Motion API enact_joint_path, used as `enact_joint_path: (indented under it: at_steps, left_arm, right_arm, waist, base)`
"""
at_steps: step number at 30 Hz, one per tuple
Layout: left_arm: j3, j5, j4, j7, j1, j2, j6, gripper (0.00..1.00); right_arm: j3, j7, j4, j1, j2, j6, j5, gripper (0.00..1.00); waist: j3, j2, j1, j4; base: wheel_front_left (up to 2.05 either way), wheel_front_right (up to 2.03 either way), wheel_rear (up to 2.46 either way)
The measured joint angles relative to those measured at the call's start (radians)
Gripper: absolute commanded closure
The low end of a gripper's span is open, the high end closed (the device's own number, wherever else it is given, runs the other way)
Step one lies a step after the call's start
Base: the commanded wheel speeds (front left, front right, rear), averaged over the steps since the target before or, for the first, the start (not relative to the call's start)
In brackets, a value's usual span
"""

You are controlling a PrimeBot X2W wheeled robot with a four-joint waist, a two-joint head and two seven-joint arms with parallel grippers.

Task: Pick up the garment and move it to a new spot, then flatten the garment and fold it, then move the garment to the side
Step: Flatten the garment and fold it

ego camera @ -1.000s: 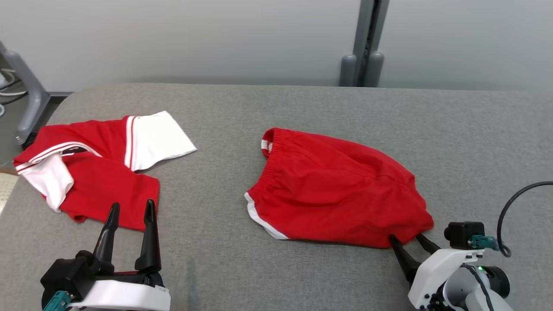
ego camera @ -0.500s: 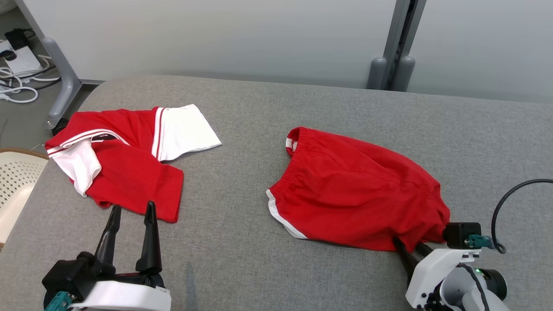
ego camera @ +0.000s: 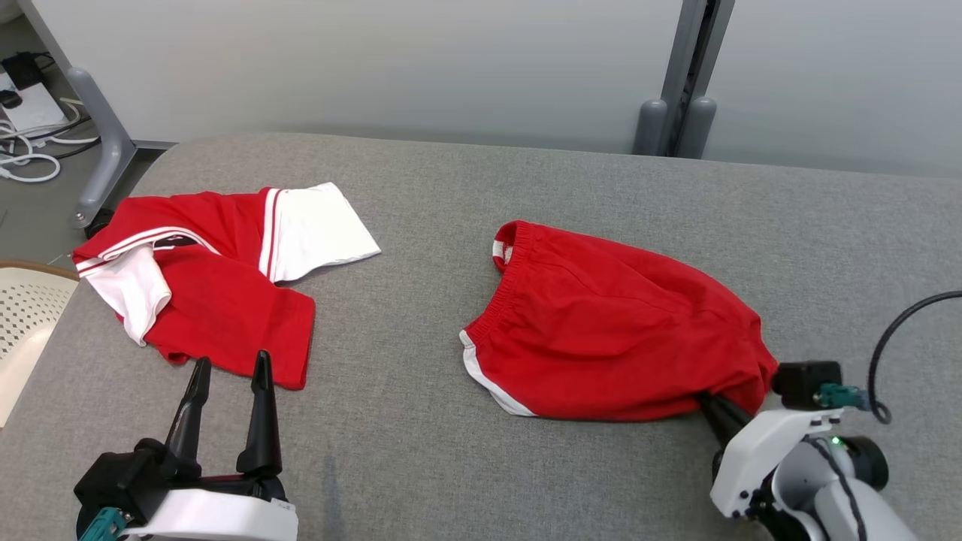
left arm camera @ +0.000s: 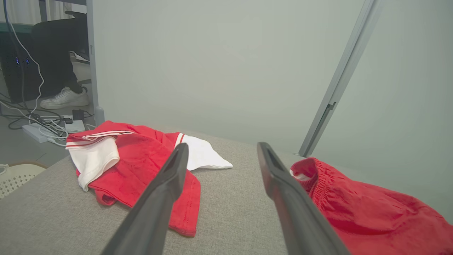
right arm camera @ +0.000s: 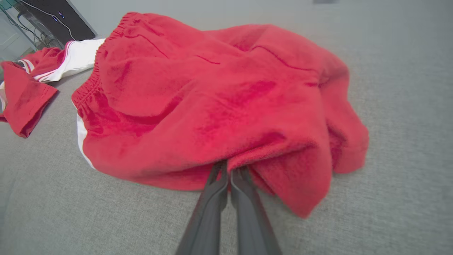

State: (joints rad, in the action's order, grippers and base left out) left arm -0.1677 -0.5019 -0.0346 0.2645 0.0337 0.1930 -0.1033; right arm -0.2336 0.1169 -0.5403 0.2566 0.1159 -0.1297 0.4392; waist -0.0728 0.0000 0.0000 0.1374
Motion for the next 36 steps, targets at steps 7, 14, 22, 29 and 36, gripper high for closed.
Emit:
enact_joint_path:
  at_steps: [7,14,22,29,36]
  left_arm:
    - [-0.007,0.005,-0.001,0.000,0.000,-0.009,0.006,0.00]
    - [-0.025,0.008,-0.014,0.000,-0.022,-0.027,0.022,0.00]
    - [-0.040,0.021,-0.042,0.000,-0.063,-0.060,0.043,0.00]
    - [-0.039,0.035,-0.072,0.000,-0.089,-0.087,0.067,0.00]
    - [-0.021,0.047,-0.097,0.000,-0.100,-0.104,0.085,0.00]
  right_arm:
    - [0.006,0.112,0.173,0.000,0.074,0.000,0.019,1.00]
    - [0.016,0.267,0.260,0.079,0.134,0.000,0.041,1.00]
    - [0.003,0.347,0.160,0.244,0.194,0.000,0.089,1.00]
    - [-0.007,0.368,-0.002,0.355,0.239,0.000,0.119,0.82]
    - [-0.060,0.314,-0.101,0.409,0.239,0.000,0.146,0.00]
  waist:
    - [-0.004,0.0000,0.0000,0.007]
    - [-0.033,0.0000,0.0000,0.047]
    - [-0.086,0.0000,0.0000,0.109]
    - [-0.128,0.0000,0.0000,0.166]
    - [-0.130,0.0000,0.0000,0.162]
  base:
    - [0.00,0.00,0.00]
    - [0.00,0.00,0.00]
    - [0.00,0.00,0.00]
    - [0.00,0.00,0.00]
    - [0.00,0.00,0.00]
